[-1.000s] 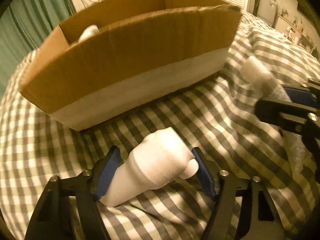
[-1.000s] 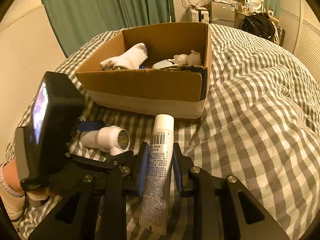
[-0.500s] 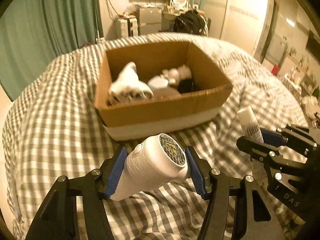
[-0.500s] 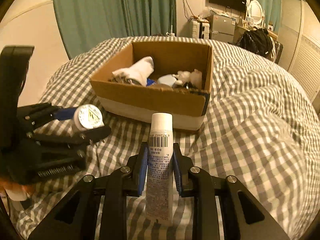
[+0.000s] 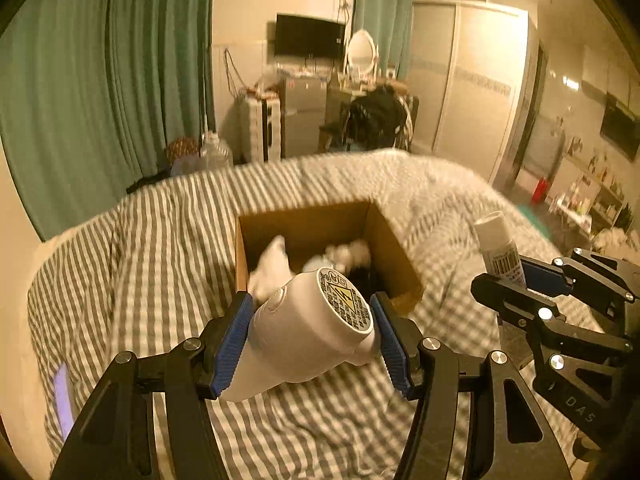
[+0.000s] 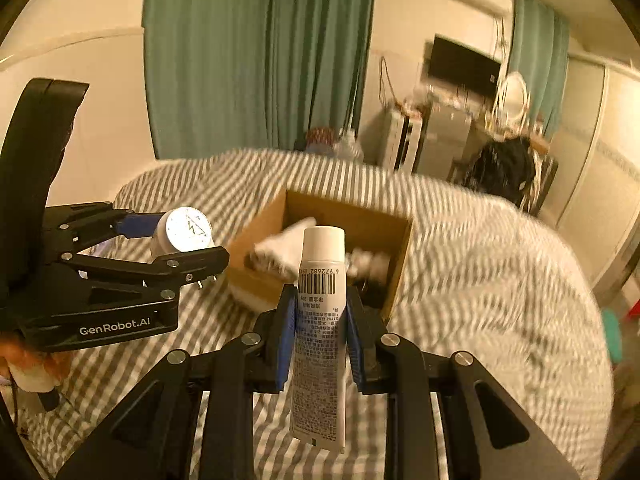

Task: Organize objects
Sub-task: 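Carry hair dryer and tube into the box and open both grippers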

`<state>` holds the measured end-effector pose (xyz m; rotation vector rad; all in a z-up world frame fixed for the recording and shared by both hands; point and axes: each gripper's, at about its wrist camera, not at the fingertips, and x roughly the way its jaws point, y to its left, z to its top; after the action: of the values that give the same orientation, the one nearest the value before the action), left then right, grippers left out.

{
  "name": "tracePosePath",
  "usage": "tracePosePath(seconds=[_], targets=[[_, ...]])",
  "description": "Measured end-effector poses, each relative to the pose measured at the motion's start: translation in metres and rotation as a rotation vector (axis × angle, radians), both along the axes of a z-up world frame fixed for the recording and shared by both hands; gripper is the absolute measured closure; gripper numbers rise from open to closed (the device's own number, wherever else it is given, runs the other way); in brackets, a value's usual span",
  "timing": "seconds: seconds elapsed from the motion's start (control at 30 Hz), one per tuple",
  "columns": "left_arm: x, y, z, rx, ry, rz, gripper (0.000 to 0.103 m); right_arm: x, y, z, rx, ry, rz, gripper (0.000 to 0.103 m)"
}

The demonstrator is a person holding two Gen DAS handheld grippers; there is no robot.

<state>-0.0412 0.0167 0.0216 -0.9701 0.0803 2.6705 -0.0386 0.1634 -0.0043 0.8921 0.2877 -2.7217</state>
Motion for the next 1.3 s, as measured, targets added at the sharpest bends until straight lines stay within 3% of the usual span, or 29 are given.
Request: tracePosePath(seconds=[0.2,0.43,0.67,0.9,1.07,1.3], targets=[[-0.031,0.002,0.035,0.011,0.068,0.011,0.041,-0.022,-0.008,0.042,0.021,0.093,0.01,0.08],[-0.09,0.011,0.028,0.006,0.061,0.026,0.041,-0.078,-0.009,0.051,-0.018,0.083,0.01,0.08],[-0.142,0.022,-0.02,-0.019,-0.035,0.024,0.041,-0.141,-0.004,0.023,-0.036,0.008,-0.008,0.081],[-0.172,0.029,-0.075,-0.048,-0.145,0.024,0.041,-0.183,0.003,-0.024,-0.032,-0.078,-0.009,0.08],[-0.182,0.037,-0.091,-0.064,-0.162,0.005,0.041,-0.205,0.009,-0.057,-0.032,-0.132,-0.013,0.08],[-0.187,0.043,-0.109,-0.092,-0.172,-0.003,0.041,-0.218,0.021,-0.075,-0.049,-0.159,-0.027,0.08]])
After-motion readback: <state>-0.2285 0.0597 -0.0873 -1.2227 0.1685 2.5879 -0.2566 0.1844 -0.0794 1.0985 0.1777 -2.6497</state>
